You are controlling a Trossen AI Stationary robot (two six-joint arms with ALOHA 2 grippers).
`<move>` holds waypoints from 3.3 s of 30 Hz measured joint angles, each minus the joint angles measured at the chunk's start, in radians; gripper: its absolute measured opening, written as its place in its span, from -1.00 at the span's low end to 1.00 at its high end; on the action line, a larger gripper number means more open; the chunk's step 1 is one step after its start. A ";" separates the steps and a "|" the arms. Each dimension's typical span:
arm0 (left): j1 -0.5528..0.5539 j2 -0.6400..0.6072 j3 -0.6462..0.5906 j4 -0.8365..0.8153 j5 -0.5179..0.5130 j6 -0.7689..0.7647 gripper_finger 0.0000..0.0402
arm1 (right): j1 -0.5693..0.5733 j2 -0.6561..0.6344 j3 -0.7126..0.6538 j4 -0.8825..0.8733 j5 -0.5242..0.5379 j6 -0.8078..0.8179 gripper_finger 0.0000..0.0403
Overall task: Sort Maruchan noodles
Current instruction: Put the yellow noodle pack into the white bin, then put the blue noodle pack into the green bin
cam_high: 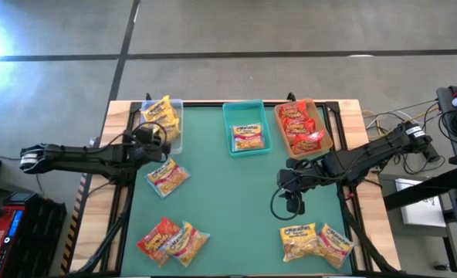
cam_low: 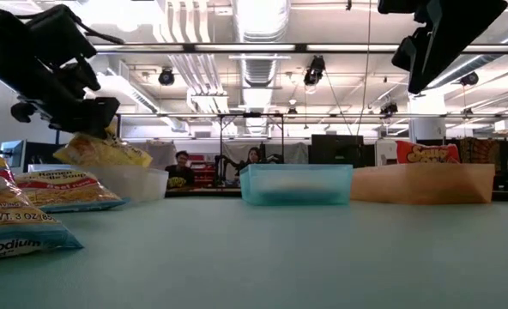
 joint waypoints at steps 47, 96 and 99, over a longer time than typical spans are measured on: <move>-0.031 0.239 0.164 0.553 0.475 0.269 -0.20 | 0.377 0.126 -0.039 0.130 -0.220 0.890 -0.24; -0.194 0.608 0.583 0.560 0.516 0.601 -0.20 | 0.351 0.382 -0.041 -0.241 0.179 0.391 -0.33; -0.194 0.625 0.583 0.561 0.516 0.590 -0.20 | 0.305 0.389 -0.046 -0.236 0.420 0.341 -0.35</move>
